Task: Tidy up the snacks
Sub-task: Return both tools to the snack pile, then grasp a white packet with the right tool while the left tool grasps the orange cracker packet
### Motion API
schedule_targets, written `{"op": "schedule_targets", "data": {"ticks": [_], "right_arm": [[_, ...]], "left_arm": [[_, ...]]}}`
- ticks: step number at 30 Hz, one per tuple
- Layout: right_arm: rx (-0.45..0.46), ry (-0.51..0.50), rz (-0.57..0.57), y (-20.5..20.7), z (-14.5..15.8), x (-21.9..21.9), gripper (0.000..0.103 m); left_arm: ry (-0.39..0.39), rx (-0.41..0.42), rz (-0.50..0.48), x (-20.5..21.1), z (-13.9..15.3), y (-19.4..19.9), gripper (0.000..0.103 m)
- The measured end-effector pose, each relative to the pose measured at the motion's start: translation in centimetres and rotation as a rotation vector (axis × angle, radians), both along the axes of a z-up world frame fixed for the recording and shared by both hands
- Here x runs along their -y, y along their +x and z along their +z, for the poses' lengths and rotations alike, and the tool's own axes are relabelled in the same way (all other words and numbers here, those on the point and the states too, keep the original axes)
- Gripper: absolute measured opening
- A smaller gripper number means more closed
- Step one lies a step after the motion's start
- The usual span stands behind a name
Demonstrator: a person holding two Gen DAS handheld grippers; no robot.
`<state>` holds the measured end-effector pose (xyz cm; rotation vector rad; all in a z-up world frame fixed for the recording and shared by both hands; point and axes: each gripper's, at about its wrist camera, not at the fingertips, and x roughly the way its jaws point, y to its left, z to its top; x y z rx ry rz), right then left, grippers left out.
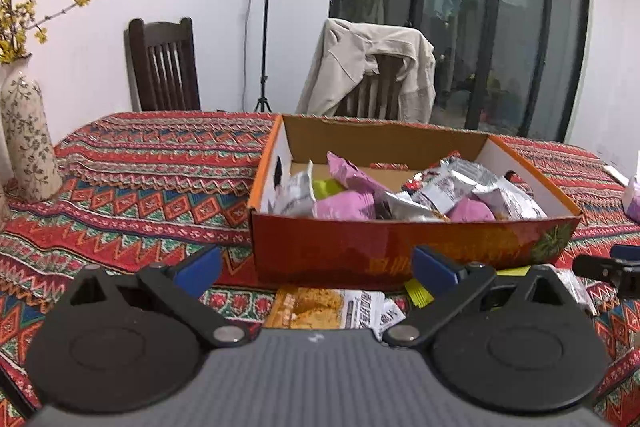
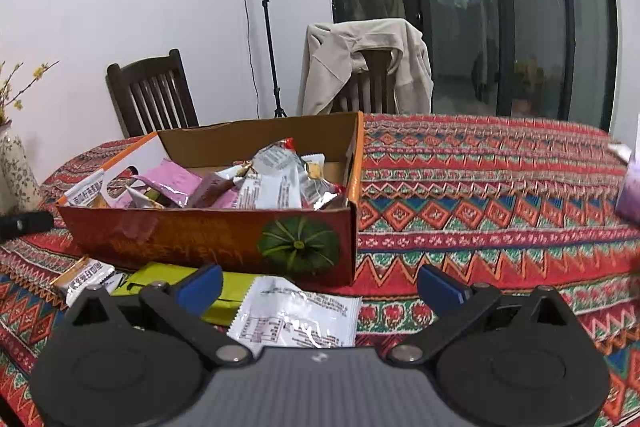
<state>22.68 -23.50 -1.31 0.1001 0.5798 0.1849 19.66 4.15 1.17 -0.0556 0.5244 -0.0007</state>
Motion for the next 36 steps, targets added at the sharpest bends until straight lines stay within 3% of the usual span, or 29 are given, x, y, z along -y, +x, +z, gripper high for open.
{"op": "schedule_targets", "data": {"ticks": [10,25,29,34,36], "right_arm": [[-0.006,0.023,0.006,0.1,-0.8,0.0,0.103],[-0.102,-0.073,0.040,1.3,-2.7,-2.2,0.102],[-0.122,-0.062,0.054,1.4,-3.1,-2.3,0.083],[-0.117,-0.059,0.059,1.3,-3.0,-2.2,0.071],[-0.114,-0.046,0.079,1.0,-2.8,-2.3,0.057]], "left_arm": [[-0.012,-0.009,-0.004,0.0,-0.6,0.0,0.103],[-0.042,-0.035,-0.030,-0.3,-0.8,0.1,0.103],[-0.045,-0.042,-0.035,-0.3,-0.9,0.3,0.103],[-0.051,-0.050,-0.032,-0.3,-1.1,0.4,0.103],[-0.058,-0.053,-0.025,-0.5,-1.1,0.4,0.103]]}}
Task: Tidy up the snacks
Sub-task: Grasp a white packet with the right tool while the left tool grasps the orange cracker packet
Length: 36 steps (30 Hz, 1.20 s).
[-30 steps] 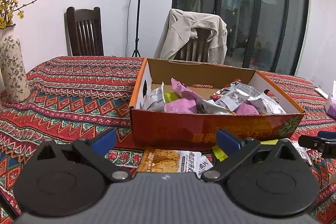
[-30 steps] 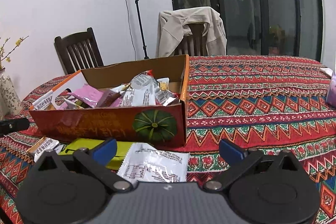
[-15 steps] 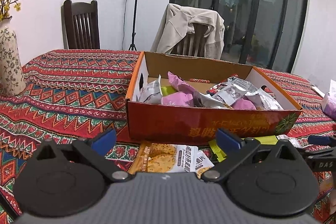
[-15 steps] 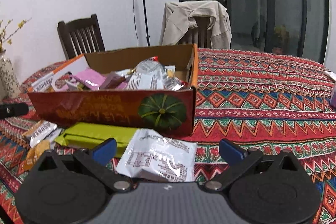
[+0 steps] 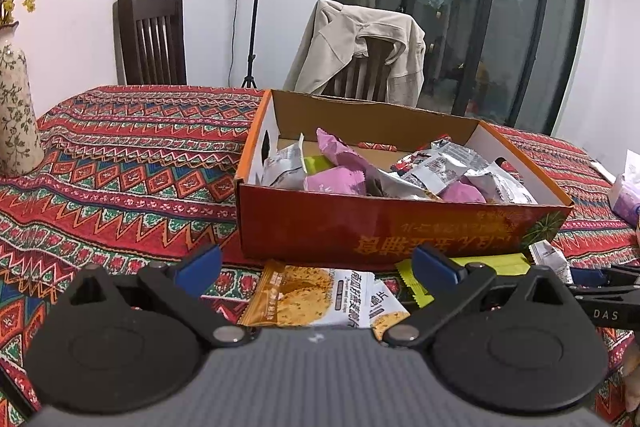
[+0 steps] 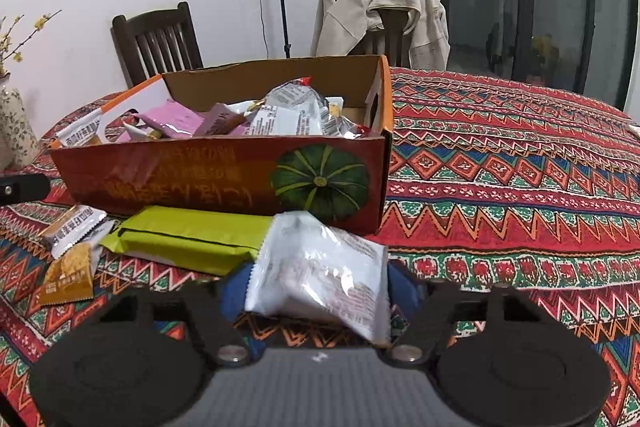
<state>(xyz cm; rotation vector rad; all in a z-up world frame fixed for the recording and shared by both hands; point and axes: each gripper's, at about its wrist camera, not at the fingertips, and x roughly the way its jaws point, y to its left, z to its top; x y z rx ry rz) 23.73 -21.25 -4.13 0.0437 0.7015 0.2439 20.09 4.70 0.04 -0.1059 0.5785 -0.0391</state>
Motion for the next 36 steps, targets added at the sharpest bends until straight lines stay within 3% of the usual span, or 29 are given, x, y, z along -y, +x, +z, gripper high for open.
{"op": "schedule_targets", "data": {"ticks": [5,7,8,14,20,27,31,36], "right_arm": [[0.024,0.020,0.005,-0.6,0.6,0.4,0.043],[0.043,0.040,-0.005,-0.8,1.2,0.8,0.030],[0.055,0.051,-0.012,-0.9,1.4,1.1,0.029],[0.116,0.066,-0.043,-1.7,2.5,2.0,0.027],[0.136,0.054,-0.038,-2.2,2.8,2.0,0.027],[0.139,0.052,-0.035,-2.6,2.9,1.9,0.027],[0.140,0.052,-0.035,-2.7,2.9,1.8,0.027],[0.135,0.047,-0.034,-2.7,2.9,1.7,0.027]], "left_arm": [[-0.029,-0.006,0.032,-0.7,0.0,0.2,0.103],[-0.043,-0.004,0.050,-1.2,0.1,0.2,0.103],[-0.051,-0.004,0.060,-1.4,0.1,0.2,0.103],[-0.041,-0.036,0.087,-1.5,-0.3,0.8,0.103],[-0.001,-0.090,0.036,-0.4,-1.5,1.6,0.103],[-0.005,-0.201,0.023,-0.4,-3.5,3.2,0.103],[0.065,-0.200,0.025,0.3,-3.9,3.2,0.103],[0.071,-0.196,0.020,0.3,-4.0,3.2,0.103]]}}
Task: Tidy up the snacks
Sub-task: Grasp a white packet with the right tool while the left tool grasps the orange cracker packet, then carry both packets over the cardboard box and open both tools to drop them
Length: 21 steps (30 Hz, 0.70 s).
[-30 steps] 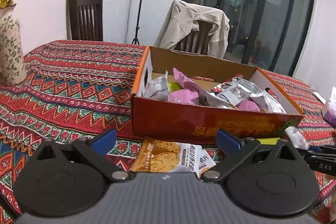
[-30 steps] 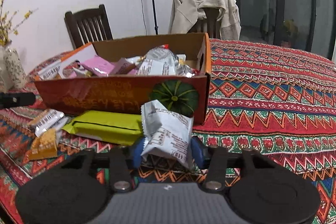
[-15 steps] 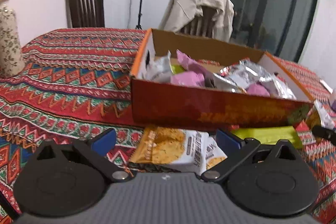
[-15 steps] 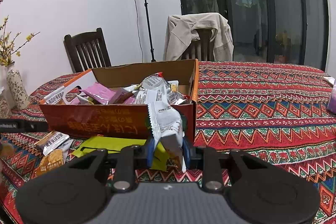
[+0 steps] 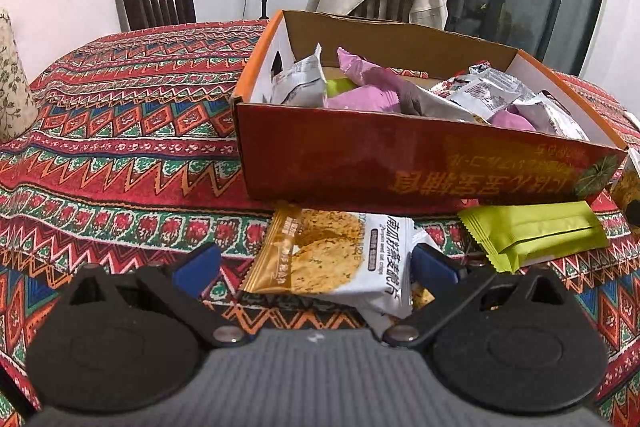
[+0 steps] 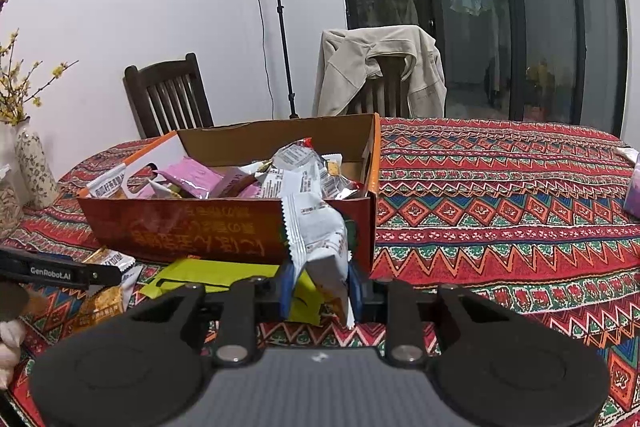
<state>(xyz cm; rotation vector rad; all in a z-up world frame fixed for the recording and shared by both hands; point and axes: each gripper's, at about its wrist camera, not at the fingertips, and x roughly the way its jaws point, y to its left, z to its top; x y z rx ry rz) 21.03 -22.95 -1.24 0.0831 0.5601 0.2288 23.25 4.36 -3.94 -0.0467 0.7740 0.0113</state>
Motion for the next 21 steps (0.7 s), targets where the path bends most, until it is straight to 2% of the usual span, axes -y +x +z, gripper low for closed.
{"op": "schedule_targets", "data": {"ticks": [1,4,10,21], "right_arm": [[-0.001,-0.001,0.000,0.0,0.0,0.0,0.027],[-0.004,-0.002,0.003,0.0,-0.1,0.0,0.027],[-0.010,-0.010,0.006,0.2,-0.2,-0.1,0.027],[-0.003,-0.016,0.015,0.0,-0.3,-0.4,0.027]], "left_arm": [[0.002,0.001,-0.002,0.1,0.0,0.0,0.101],[0.013,0.018,-0.012,0.4,0.4,-0.2,0.080],[0.004,0.025,-0.021,0.3,0.7,-0.4,0.068],[0.016,0.104,-0.031,0.6,2.0,-1.9,0.067]]}}
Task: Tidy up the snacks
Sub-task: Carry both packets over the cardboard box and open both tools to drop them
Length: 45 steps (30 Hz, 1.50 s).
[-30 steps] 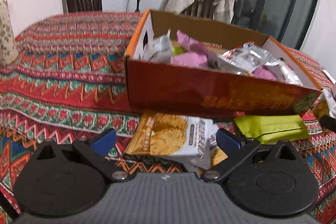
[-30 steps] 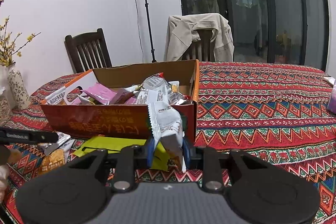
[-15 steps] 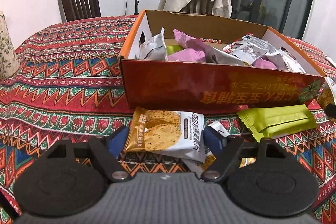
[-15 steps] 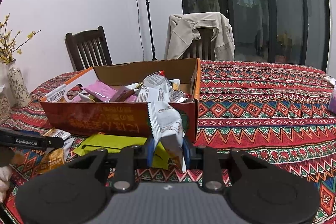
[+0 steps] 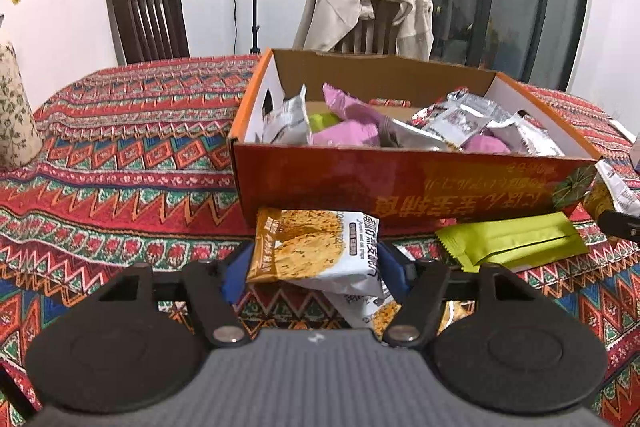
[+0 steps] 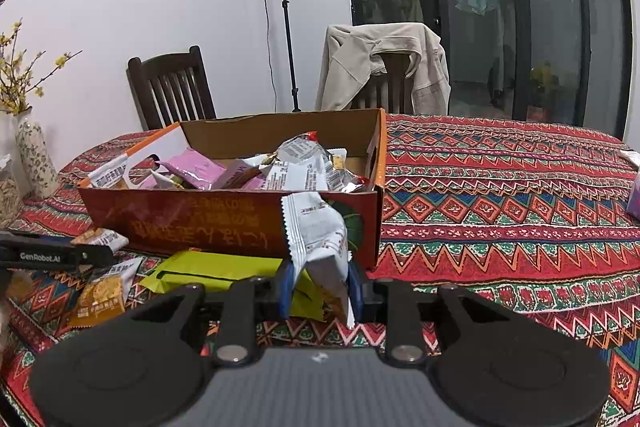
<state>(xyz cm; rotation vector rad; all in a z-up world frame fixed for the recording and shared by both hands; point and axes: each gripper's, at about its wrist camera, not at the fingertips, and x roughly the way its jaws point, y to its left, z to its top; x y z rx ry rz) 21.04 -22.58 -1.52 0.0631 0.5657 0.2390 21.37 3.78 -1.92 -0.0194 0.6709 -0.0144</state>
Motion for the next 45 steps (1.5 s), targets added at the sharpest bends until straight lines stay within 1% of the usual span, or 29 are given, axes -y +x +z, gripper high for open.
{"op": "schedule_targets", "data": {"ticks": [5,8,11,14,19,23,27,31,35,40,42,45], "right_arm": [[0.018,0.004,0.012,-0.2,0.1,-0.1,0.027],[0.038,0.003,0.021,-0.6,0.3,-0.3,0.027],[0.062,0.001,0.034,-1.0,0.7,-0.6,0.027],[0.076,-0.001,0.042,-1.2,1.3,-0.9,0.027],[0.084,-0.019,0.050,-1.3,2.7,-1.4,0.027],[0.112,-0.029,0.053,-1.1,4.4,-1.9,0.027],[0.128,-0.038,0.055,0.1,6.1,-2.6,0.027],[0.154,-0.037,0.052,1.4,7.6,-3.5,0.027],[0.183,-0.024,0.039,3.2,8.9,-4.5,0.027],[0.185,0.001,0.025,5.8,9.6,-5.8,0.027],[0.184,0.015,0.020,6.7,9.6,-6.2,0.027],[0.186,0.031,0.006,8.0,9.3,-6.7,0.027]], "left_arm": [[0.005,0.059,-0.026,0.6,1.0,-1.1,0.067],[-0.015,0.099,-0.054,0.7,2.0,-1.9,0.067],[-0.014,0.142,-0.058,1.0,2.9,-2.6,0.067],[-0.013,0.160,-0.066,1.3,4.0,-2.9,0.067],[0.022,0.192,-0.094,2.3,6.1,-3.3,0.067],[0.056,0.241,-0.098,3.3,8.1,-3.1,0.067],[0.055,0.280,-0.067,4.2,10.1,-2.2,0.067],[0.022,0.313,-0.028,4.5,11.7,-0.6,0.067],[-0.014,0.341,0.011,4.9,12.7,1.3,0.067],[-0.043,0.359,0.074,4.6,13.1,3.9,0.067],[-0.055,0.363,0.107,4.3,12.9,5.1,0.067],[-0.077,0.347,0.139,3.4,11.9,6.6,0.067]]}}
